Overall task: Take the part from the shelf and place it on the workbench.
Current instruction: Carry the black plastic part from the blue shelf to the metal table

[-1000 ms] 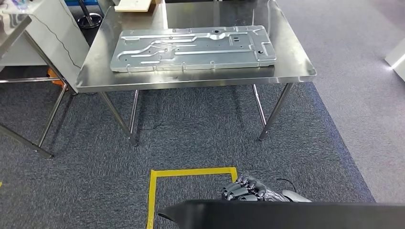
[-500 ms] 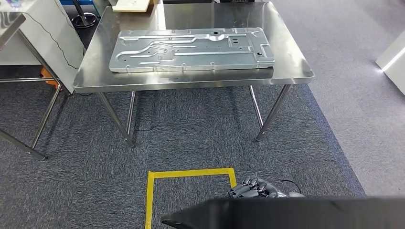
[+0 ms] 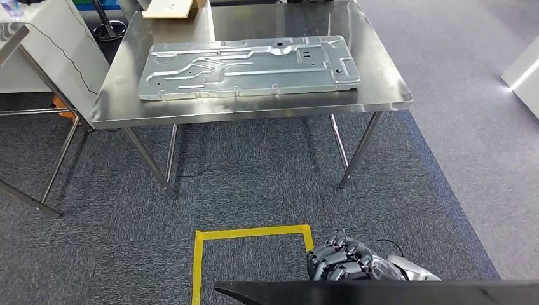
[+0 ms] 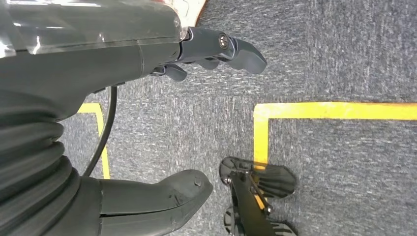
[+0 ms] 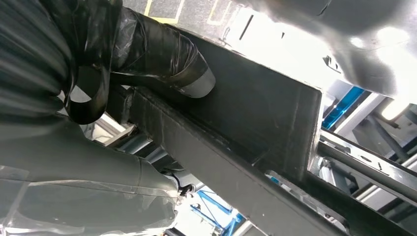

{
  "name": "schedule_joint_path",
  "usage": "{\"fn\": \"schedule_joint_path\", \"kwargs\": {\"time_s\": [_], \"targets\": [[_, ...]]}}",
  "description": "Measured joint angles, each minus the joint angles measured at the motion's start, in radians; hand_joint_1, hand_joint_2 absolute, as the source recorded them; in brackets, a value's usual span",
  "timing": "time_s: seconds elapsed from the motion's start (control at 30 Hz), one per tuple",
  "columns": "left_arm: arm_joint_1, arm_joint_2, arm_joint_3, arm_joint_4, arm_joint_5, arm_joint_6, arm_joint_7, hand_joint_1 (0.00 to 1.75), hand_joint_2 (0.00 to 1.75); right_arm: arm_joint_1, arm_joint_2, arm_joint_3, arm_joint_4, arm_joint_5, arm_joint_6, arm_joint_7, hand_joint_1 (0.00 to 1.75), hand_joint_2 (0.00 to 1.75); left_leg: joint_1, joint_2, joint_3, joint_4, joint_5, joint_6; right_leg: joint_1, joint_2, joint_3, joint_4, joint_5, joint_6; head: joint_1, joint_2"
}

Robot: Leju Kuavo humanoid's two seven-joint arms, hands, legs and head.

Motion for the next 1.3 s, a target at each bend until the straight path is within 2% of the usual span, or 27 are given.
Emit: {"fn": "schedule_joint_path", "kwargs": {"time_s": [0.03, 0.1, 0.13, 0.17, 0.2, 0.27, 0.33, 0.37, 0.43, 0.5, 0.57, 0.63, 0.67, 0.7, 0.73, 0.77, 0.8, 0.87, 0.9, 1.0, 1.03, 1.07, 1.13, 1.17, 1.2, 1.23, 1.3], "targets": [[0.0, 0.0, 0.0, 0.0, 0.0, 0.0, 0.0, 0.0, 1.75, 0.0, 0.0, 0.0, 0.0, 0.0, 0.0, 0.0, 1.73, 1.75, 0.001, -0.001, -0.021, 0.046, -0.027, -0.004, -0.001, 0.0, 0.002, -0.002, 0.0, -0.006, 0.0, 0.0], [0.001, 0.001, 0.0, 0.0, -0.002, 0.0, -0.002, 0.0, 1.75, 0.0, 0.0, -0.001, 0.0, -0.001, 0.0, 0.001, 1.73, 1.75, 0.002, -0.001, -0.089, 0.185, -0.092, -0.009, 0.002, -0.001, 0.002, -0.002, -0.003, -0.014, 0.0, 0.0], [0.002, 0.001, 0.001, 0.0, -0.003, 0.0, -0.002, 0.0, 1.75, 0.001, 0.0, -0.001, 0.0, -0.001, 0.0, 0.002, 1.73, 1.75, 0.002, -0.002, -0.12, 0.243, -0.11, -0.01, 0.004, 0.0, 0.003, -0.001, -0.005, -0.015, 0.0, 0.0], [0.003, 0.002, 0.001, 0.0, -0.005, 0.0, -0.003, 0.0, 1.75, 0.001, 0.0, -0.001, 0.0, -0.002, 0.0, 0.002, 1.73, 1.75, 0.002, -0.002, -0.137, 0.269, -0.108, -0.01, 0.005, 0.0, 0.005, 0.0, -0.007, -0.017, 0.0, 0.0], [0.004, 0.002, 0.001, 0.0, -0.006, 0.0, -0.003, 0.0, 1.75, 0.001, 0.0, -0.001, 0.0, -0.003, 0.0, 0.002, 1.73, 1.75, 0.002, -0.002, -0.133, 0.252, -0.083, -0.008, 0.006, 0.001, 0.009, 0.0, -0.01, -0.017, 0.0, 0.0], [0.004, 0.005, 0.001, 0.0, -0.007, -0.001, -0.006, 0.0, 1.75, 0.001, 0.0, -0.001, 0.0, -0.005, 0.0, 0.002, 1.73, 1.75, -0.003, -0.003, -0.079, 0.122, -0.005, 0.007, 0.008, 0.003, 0.019, -0.001, -0.017, -0.015, 0.0, 0.0], [0.003, 0.011, 0.001, 0.0, -0.007, -0.001, -0.008, 0.0, 1.75, 0.001, 0.0, -0.001, 0.0, -0.006, 0.0, 0.002, 1.73, 1.75, -0.011, -0.001, -0.026, 0.003, 0.036, 0.027, 0.009, 0.004, 0.027, -0.001, -0.025, -0.006, 0.0, 0.0], [0.002, 0.013, 0.001, 0.0, -0.007, -0.001, -0.008, 0.0, 1.75, 0.001, 0.0, -0.001, 0.0, -0.007, 0.0, 0.002, 1.73, 1.75, -0.015, 0.0, -0.016, -0.024, 0.038, 0.034, 0.008, 0.004, 0.029, 0.001, -0.024, 0.0, 0.0, 0.0], [0.002, 0.015, 0.001, 0.0, -0.008, -0.001, -0.009, 0.0, 1.75, 0.001, 0.0, -0.001, 0.0, -0.007, 0.0, 0.002, 1.73, 1.75, -0.017, 0.001, -0.008, -0.036, 0.036, 0.043, 0.007, 0.003, 0.031, 0.009, -0.019, 0.014, 0.0, 0.0], [0.003, 0.015, 0.001, 0.0, -0.008, -0.001, -0.009, 0.0, 1.75, 0.001, 0.0, -0.002, -0.002, -0.008, 0.0, 0.002, 1.73, 1.75, -0.012, 0.001, 0.008, -0.046, 0.04, 0.051, 0.005, 0.002, 0.024, 0.037, -0.032, 0.026, 0.0, 0.0], [0.003, 0.015, 0.001, 0.0, -0.008, -0.001, -0.01, 0.0, 1.75, 0.0, -0.001, -0.003, -0.003, -0.008, 0.0, 0.003, 1.73, 1.75, -0.009, 0.001, 0.018, -0.05, 0.04, 0.056, 0.001, 0.001, -0.022, 0.129, -0.087, 0.036, 0.0, 0.0], [0.003, 0.013, 0.001, 0.0, -0.008, -0.003, -0.01, 0.0, 1.75, 0.001, -0.001, -0.003, -0.004, -0.008, 0.0, 0.002, 1.73, 1.75, -0.008, 0.0, 0.023, -0.049, 0.034, 0.057, -0.002, 0.001, -0.097, 0.251, -0.137, 0.044, 0.0, 0.0], [0.004, 0.013, 0.001, 0.0, -0.008, -0.003, -0.01, 0.0, 1.75, 0.002, -0.002, -0.003, -0.004, -0.008, 0.0, 0.002, 1.73, 1.75, -0.007, 0.0, 0.028, -0.049, 0.03, 0.055, -0.004, 0.001, -0.122, 0.281, -0.138, 0.047, 0.0, 0.0], [0.004, 0.013, 0.001, 0.0, -0.008, -0.003, -0.01, 0.0, 1.75, 0.003, -0.002, -0.004, -0.004, -0.008, 0.0, 0.002, 1.73, 1.75, -0.005, 0.0, 0.035, -0.049, 0.025, 0.053, -0.006, 0.001, -0.128, 0.272, -0.117, 0.051, 0.0, 0.0], [0.004, 0.012, 0.001, 0.0, -0.008, -0.003, -0.01, 0.0, 1.75, 0.003, -0.002, -0.004, -0.004, -0.008, 0.0, 0.002, 1.73, 1.75, -0.004, 0.0, 0.044, -0.049, 0.018, 0.05, -0.008, 0.0, -0.114, 0.225, -0.078, 0.053, 0.0, 0.0], [0.004, 0.012, 0.001, 0.0, -0.008, -0.003, -0.01, 0.0, 1.75, 0.003, -0.002, -0.004, -0.004, -0.008, 0.0, 0.002, 1.73, 1.75, -0.002, -0.001, 0.053, -0.05, 0.011, 0.045, -0.01, -0.002, -0.087, 0.152, -0.03, 0.053, 0.0, 0.0], [0.004, 0.012, 0.001, 0.0, -0.008, -0.003, -0.01, 0.0, 1.75, 0.002, -0.002, -0.004, -0.004, -0.008, 0.0, 0.002, 1.73, 1.75, -0.001, -0.001, 0.062, -0.05, 0.005, 0.04, -0.01, -0.005, -0.061, 0.086, -0.002, 0.051, 0.0, 0.0], [0.003, 0.012, 0.001, 0.0, -0.009, -0.003, -0.011, 0.0, 1.75, 0.003, -0.002, -0.004, -0.003, -0.01, 0.0, 0.002, 1.73, 1.75, -0.001, 0.0, 0.071, -0.053, -0.006, 0.027, -0.005, -0.009, -0.033, 0.015, 0.004, 0.039, 0.0, 0.0], [0.003, 0.013, 0.001, 0.0, -0.01, -0.003, -0.011, 0.0, 1.75, 0.003, -0.002, -0.005, -0.003, -0.011, 0.001, 0.002, 1.73, 1.75, -0.003, 0.0, 0.075, -0.051, -0.007, 0.019, -0.003, -0.009, -0.032, 0.01, -0.005, 0.028, 0.0, 0.0], [0.003, 0.012, 0.001, 0.0, -0.013, -0.003, -0.013, 0.0, 1.75, 0.004, -0.002, -0.006, -0.004, -0.014, 0.001, 0.002, 1.73, 1.75, -0.002, 0.0, 0.081, -0.021, -0.019, 0.001, -0.003, -0.004, -0.01, 0.001, 0.01, -0.002, 0.0, 0.0], [0.002, 0.012, 0.001, 0.0, -0.015, -0.003, -0.013, 0.0, 1.75, 0.004, -0.002, -0.006, -0.004, -0.015, 0.001, 0.002, 1.73, 1.75, 0.0, 0.0, 0.068, 0.011, -0.04, -0.002, -0.003, -0.004, -0.002, 0.0, 0.009, -0.009, 0.0, 0.0], [0.0, 0.013, 0.001, 0.0, -0.016, -0.003, -0.014, 0.0, 1.75, 0.004, -0.002, -0.006, -0.005, -0.015, 0.002, 0.001, 1.73, 1.75, 0.001, -0.001, 0.04, 0.063, -0.07, -0.004, -0.002, -0.004, 0.002, -0.001, 0.005, -0.014, 0.0, 0.0], [0.001, 0.013, 0.001, 0.0, -0.017, -0.004, -0.015, 0.0, 1.75, 0.004, -0.002, -0.007, -0.005, -0.015, 0.003, 0.001, 1.73, 1.75, 0.002, -0.002, -0.04, 0.189, -0.127, -0.005, 0.002, -0.003, 0.006, -0.001, -0.001, -0.021, 0.0, 0.0], [0.003, 0.012, 0.001, 0.0, -0.018, -0.004, -0.015, 0.0, 1.75, 0.004, -0.002, -0.007, -0.005, -0.015, 0.004, 0.001, 1.73, 1.75, 0.002, -0.003, -0.074, 0.232, -0.137, -0.005, 0.004, -0.001, 0.009, -0.001, -0.005, -0.022, 0.0, 0.0], [0.005, 0.012, 0.002, 0.0, -0.018, -0.004, -0.015, 0.0, 1.75, 0.005, -0.002, -0.007, -0.005, -0.015, 0.004, 0.001, 1.73, 1.75, 0.002, -0.003, -0.091, 0.24, -0.124, -0.003, 0.006, 0.001, 0.015, -0.001, -0.01, -0.022, 0.0, 0.0], [0.006, 0.012, 0.002, 0.0, -0.019, -0.004, -0.016, 0.0, 1.75, 0.005, -0.002, -0.007, -0.005, -0.015, 0.004, 0.001, 1.73, 1.75, 0.0, -0.003, -0.089, 0.208, -0.089, 0.001, 0.008, 0.002, 0.023, -0.002, -0.015, -0.022, 0.0, 0.0], [0.007, 0.014, 0.002, 0.0, -0.02, -0.005, -0.017, 0.0, 1.75, 0.005, -0.002, -0.007, -0.005, -0.015, 0.004, 0.001, 1.73, 1.75, -0.007, -0.002, -0.046, 0.071, 0.007, 0.018, 0.01, 0.002, 0.042, -0.005, -0.026, -0.02, 0.0, 0.0]]}}
